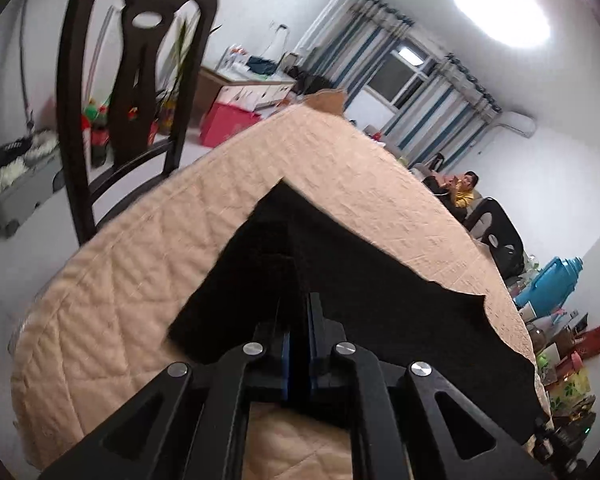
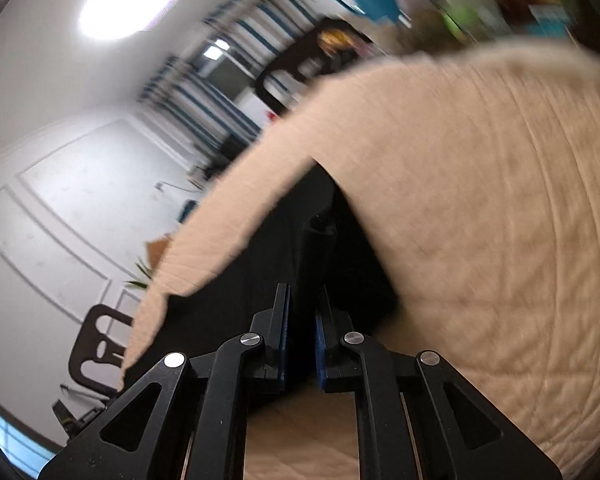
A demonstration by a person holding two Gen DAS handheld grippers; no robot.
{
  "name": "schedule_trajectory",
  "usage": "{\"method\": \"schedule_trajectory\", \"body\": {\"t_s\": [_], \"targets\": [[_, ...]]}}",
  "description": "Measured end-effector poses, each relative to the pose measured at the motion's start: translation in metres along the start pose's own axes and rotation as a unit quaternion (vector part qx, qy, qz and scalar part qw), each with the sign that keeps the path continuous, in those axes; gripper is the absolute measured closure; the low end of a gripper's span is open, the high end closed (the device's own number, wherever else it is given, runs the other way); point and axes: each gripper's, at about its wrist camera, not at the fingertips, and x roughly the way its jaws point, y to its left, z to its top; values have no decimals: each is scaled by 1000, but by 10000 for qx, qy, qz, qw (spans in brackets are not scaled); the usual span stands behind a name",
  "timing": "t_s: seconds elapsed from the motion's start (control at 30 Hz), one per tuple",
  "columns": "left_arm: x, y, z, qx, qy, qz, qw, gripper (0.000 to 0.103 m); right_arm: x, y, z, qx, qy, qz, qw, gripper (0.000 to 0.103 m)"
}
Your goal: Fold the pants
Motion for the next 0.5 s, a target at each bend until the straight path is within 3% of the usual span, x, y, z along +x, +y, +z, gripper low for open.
{"method": "schedule_trajectory", "body": {"t_s": [0.1,0.2,0.27,0.37,0.5], "targets": [[-14,-4,4,-15,-233,169,9996,91,-4,5,3,-49,-56,52,10000,92],[-39,-5,9,-21,-792,736,9941,91,-11,13,6,-255,-142,-110,9995,89],[-54,-3,14,-57,-1074,925,9899,91,-19,17,6,-392,-312,-378,9980,86],[-61,-17,15,201,-1172,768,9899,87,-29,18,7,-540,-569,-774,9939,83],[-45,-47,5,790,-781,230,9935,63,-37,33,9,-960,-916,-1120,9848,83]]}}
